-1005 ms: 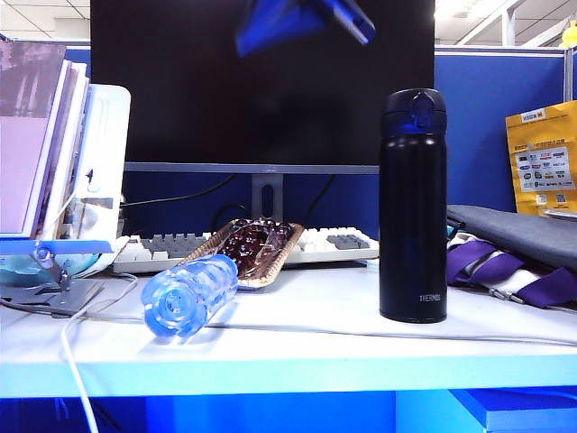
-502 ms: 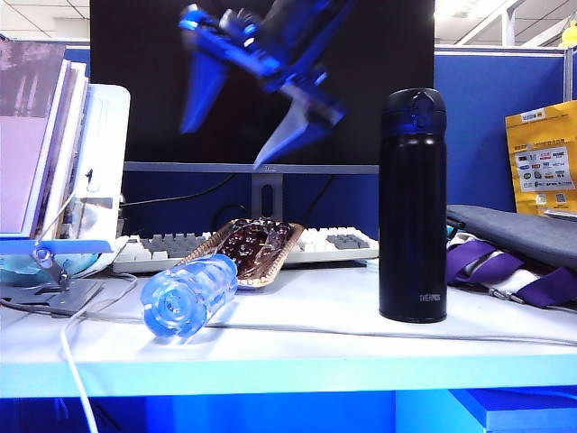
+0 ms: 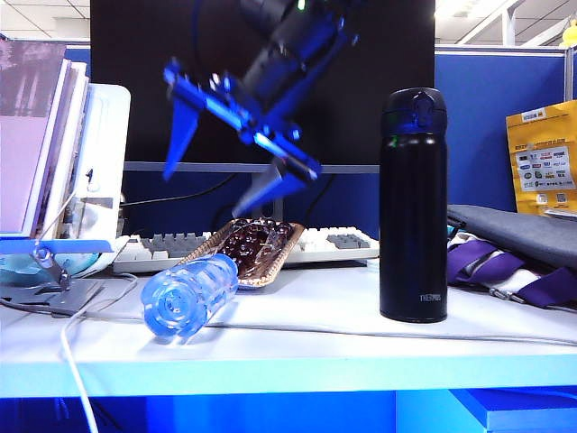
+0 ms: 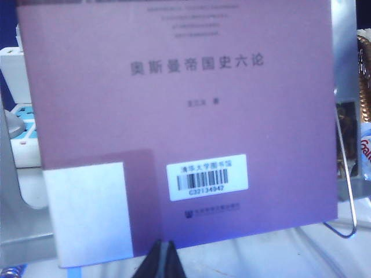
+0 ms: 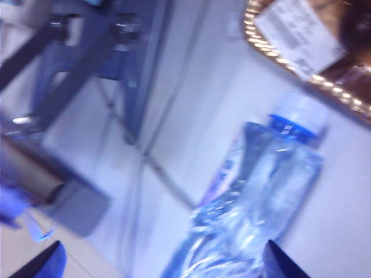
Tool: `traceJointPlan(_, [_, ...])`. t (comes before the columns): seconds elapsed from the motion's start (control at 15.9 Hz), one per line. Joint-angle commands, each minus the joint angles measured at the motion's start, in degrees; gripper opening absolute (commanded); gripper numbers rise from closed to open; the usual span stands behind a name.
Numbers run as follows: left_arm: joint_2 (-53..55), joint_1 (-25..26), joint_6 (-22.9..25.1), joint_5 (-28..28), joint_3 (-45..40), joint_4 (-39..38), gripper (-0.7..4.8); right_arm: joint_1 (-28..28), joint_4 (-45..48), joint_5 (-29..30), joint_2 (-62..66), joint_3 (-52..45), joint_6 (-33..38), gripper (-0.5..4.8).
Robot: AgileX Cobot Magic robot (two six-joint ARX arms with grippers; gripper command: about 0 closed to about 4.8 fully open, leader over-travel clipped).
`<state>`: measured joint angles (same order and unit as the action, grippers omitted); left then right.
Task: Pick up the mineral water bottle and place it vertically to the right of the black thermos cup.
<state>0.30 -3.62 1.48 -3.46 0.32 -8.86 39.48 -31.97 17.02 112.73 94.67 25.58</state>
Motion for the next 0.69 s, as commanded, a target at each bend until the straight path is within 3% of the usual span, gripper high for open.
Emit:
traceJointPlan(0.06, [-0.2,0.11,0.04,-0.17,-0.02,-0.7,-0.05,-0.66,1.25,-0.09,1.97,0.85,0.85,4.79])
traceJointPlan(0.44, [-0.2,0.11,0.04,-0.2,-0.02,-0.7,-0.05,-1.07,6.49,3.48,6.88,0.83,4.2,4.79])
traceJointPlan(0.69, [-0.2,0.11,0.04,-0.17,-0.02,-0.7,-0.05,-2.23,8.39,2.03,8.83,0.83,4.7,4.79])
